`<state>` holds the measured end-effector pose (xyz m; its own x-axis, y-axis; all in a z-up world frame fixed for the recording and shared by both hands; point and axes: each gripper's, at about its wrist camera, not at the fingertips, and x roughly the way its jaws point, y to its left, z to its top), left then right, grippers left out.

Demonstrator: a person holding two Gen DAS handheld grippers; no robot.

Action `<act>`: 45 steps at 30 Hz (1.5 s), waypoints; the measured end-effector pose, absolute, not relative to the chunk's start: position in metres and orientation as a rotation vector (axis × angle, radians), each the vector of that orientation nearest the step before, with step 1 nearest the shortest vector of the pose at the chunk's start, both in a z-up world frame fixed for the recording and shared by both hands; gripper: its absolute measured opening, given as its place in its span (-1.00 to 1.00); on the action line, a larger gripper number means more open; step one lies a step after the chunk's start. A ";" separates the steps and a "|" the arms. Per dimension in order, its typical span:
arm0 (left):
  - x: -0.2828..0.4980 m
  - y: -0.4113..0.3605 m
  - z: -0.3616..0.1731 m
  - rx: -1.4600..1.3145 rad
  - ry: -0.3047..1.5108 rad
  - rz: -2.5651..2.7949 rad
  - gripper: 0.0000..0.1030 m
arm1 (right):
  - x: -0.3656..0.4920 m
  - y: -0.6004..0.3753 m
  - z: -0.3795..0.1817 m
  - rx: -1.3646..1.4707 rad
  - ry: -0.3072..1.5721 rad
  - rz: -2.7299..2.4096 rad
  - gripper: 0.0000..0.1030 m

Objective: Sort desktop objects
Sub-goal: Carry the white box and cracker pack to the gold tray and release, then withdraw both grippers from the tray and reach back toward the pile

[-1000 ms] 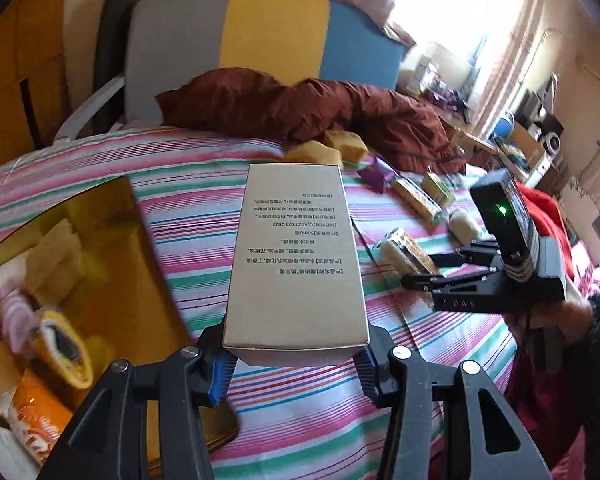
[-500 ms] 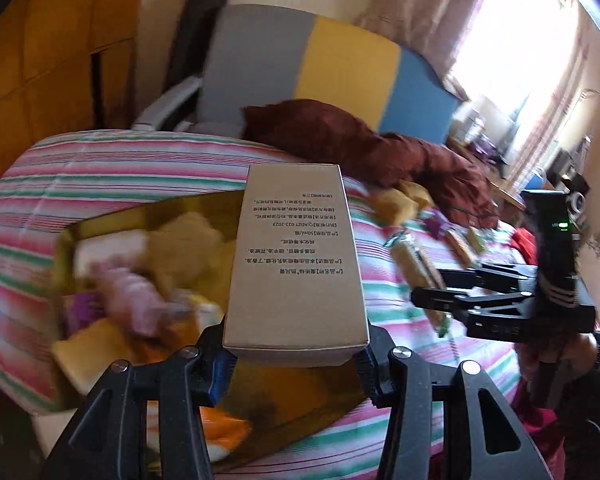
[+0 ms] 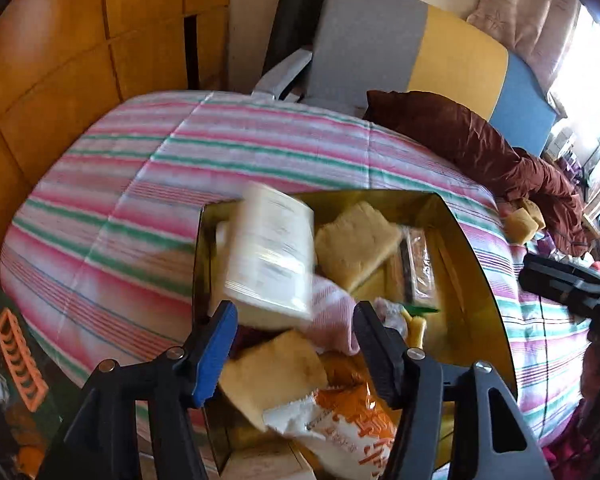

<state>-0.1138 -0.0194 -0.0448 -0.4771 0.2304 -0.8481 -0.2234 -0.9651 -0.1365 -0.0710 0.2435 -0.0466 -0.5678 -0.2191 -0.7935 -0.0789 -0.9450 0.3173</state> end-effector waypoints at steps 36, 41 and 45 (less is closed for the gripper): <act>-0.023 0.068 -0.034 -1.278 -0.104 2.170 0.19 | 0.023 0.289 -0.072 1.589 -0.263 -2.809 0.74; -0.016 0.089 -0.037 -1.279 -0.052 2.116 0.19 | 0.033 0.310 -0.076 1.643 -0.277 -2.833 0.74; -0.011 0.105 -0.041 -1.292 -0.011 2.079 0.19 | 0.045 0.339 -0.082 1.708 -0.337 -2.855 0.74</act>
<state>-0.0107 0.1049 -0.0413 -0.2764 0.5471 -0.7901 -0.5387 -0.7690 -0.3441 0.0447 0.3386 -0.0817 -0.4630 0.0698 -0.8836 -0.2734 -0.9595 0.0675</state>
